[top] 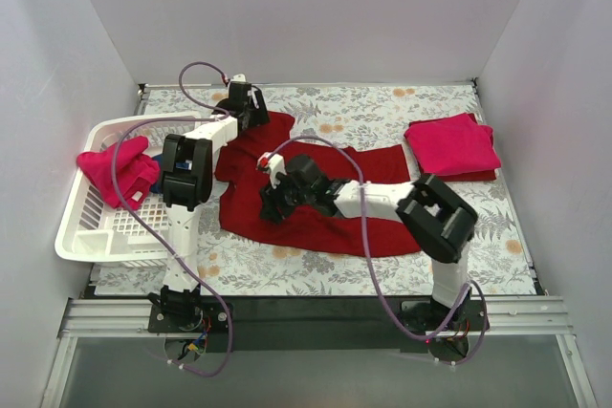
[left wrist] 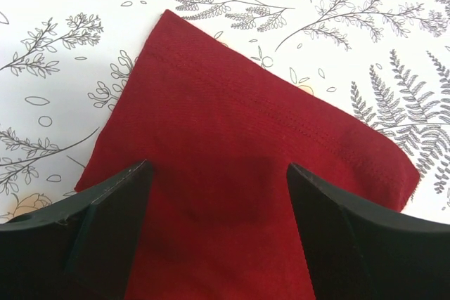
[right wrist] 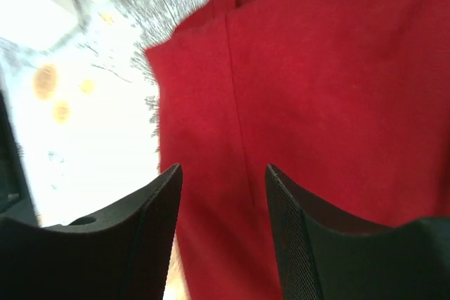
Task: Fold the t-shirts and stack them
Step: Fold the tshirt
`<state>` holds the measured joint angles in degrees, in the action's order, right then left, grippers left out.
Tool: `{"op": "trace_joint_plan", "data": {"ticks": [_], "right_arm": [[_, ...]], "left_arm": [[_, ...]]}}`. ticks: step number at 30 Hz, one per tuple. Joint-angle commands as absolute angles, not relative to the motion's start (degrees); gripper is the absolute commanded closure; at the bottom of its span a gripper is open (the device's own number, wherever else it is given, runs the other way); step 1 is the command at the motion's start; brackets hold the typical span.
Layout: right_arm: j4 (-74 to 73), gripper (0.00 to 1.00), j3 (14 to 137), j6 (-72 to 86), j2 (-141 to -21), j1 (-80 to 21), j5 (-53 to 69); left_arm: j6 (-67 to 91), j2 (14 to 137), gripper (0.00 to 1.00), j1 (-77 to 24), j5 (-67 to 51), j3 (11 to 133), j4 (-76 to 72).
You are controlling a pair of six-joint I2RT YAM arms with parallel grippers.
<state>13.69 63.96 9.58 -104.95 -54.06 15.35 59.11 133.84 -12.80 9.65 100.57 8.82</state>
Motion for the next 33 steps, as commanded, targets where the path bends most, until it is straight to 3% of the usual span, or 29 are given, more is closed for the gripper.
{"op": "trace_joint_plan", "data": {"ticks": [1,5,19,27,33], "right_arm": [[17.1,0.54,69.4,5.5,-113.5,-56.0,17.4],[18.1,0.54,72.2,4.0,-118.7,-57.8,19.9],[18.0,0.54,59.9,3.7,-116.6,-63.2,25.9],[17.9,0.54,58.2,2.5,-110.1,-63.2,17.2],[17.9,0.53,53.7,3.8,-97.9,-60.1,8.4]], "left_arm": [[60.2,133.1,0.29,-11.8,4.9,99.8,10.3],[60.3,133.0,0.28,-11.6,4.0,99.4,9.5],[61.4,131.6,0.28,-11.2,3.4,97.6,8.6],[61.2,127.2,0.29,-11.6,3.5,93.6,1.5],[59.5,123.8,0.28,-13.2,7.8,91.8,-4.4]]}}
